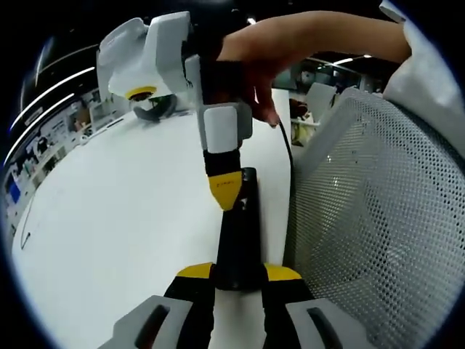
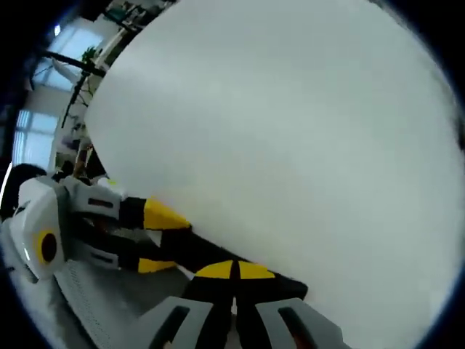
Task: Press the specified remote control buttons in sequence, fully releasing each button before pressing the next.
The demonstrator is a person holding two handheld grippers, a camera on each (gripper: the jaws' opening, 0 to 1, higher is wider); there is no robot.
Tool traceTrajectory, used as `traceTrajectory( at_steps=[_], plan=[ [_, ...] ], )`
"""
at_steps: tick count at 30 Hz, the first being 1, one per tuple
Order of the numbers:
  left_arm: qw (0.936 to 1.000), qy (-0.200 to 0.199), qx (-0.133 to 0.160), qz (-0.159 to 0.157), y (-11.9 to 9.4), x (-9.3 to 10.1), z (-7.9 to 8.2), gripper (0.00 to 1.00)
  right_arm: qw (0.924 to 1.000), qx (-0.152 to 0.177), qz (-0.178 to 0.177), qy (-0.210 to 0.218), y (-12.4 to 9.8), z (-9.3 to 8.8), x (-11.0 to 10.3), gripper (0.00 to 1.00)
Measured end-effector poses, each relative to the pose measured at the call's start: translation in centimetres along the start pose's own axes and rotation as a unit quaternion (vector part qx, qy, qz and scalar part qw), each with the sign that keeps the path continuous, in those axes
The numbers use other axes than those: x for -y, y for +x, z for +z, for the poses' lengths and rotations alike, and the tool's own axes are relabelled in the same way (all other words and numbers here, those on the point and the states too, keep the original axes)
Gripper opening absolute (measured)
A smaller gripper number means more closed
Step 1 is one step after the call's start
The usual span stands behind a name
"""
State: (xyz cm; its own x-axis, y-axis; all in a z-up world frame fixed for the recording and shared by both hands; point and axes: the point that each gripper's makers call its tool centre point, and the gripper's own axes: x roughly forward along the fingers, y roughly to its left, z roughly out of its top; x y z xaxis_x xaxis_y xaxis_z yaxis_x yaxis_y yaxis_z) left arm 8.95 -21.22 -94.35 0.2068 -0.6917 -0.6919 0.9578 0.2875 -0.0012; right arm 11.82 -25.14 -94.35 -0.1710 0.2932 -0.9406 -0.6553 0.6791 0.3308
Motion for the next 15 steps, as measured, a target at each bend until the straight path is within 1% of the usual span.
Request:
traceTrajectory(
  at_steps=[1,3,4,6,7,11,13,14,15],
  plan=[
    [1.0,0.0,0.0,0.0,-0.01,0.01,0.0,0.24,0.9993,0.002,-0.006,-0.037,0.01,0.0,-0.15,0.0],
    [1.0,0.0,0.0,0.0,0.02,-0.02,-0.01,0.24,0.9981,0.0,-0.004,-0.062,0.0,-0.06,-0.27,0.0],
    [1.0,0.0,0.0,0.0,0.03,-0.02,-0.02,0.24,0.9987,-0.001,0.001,-0.051,-0.01,-0.06,-0.23,0.0],
    [1.0,0.0,0.0,0.0,0.03,-0.01,0.0,0.24,0.9992,-0.009,0.028,-0.029,0.02,-0.07,-0.19,0.0],
    [1.0,0.001,0.0,0.0,0.02,0.0,0.0,0.24,0.9987,-0.015,0.042,-0.025,0.02,-0.04,-0.12,0.0],
    [1.0,0.001,0.0,-0.001,-0.02,0.01,-0.04,0.24,0.9968,-0.025,0.066,-0.039,0.02,-0.04,-0.16,0.0],
    [1.0,0.0,0.0,-0.001,-0.01,0.0,-0.07,0.24,0.9964,-0.026,0.075,-0.028,0.04,-0.04,-0.17,0.0],
    [1.0,0.0,0.0,-0.002,-0.02,-0.01,-0.09,0.24,0.9964,-0.024,0.081,-0.008,0.02,-0.03,-0.23,0.0],
    [1.0,-0.001,0.001,-0.002,-0.03,-0.01,-0.09,0.24,0.9964,-0.021,0.082,0.0,-0.03,-0.06,-0.25,0.0]
  ],
)
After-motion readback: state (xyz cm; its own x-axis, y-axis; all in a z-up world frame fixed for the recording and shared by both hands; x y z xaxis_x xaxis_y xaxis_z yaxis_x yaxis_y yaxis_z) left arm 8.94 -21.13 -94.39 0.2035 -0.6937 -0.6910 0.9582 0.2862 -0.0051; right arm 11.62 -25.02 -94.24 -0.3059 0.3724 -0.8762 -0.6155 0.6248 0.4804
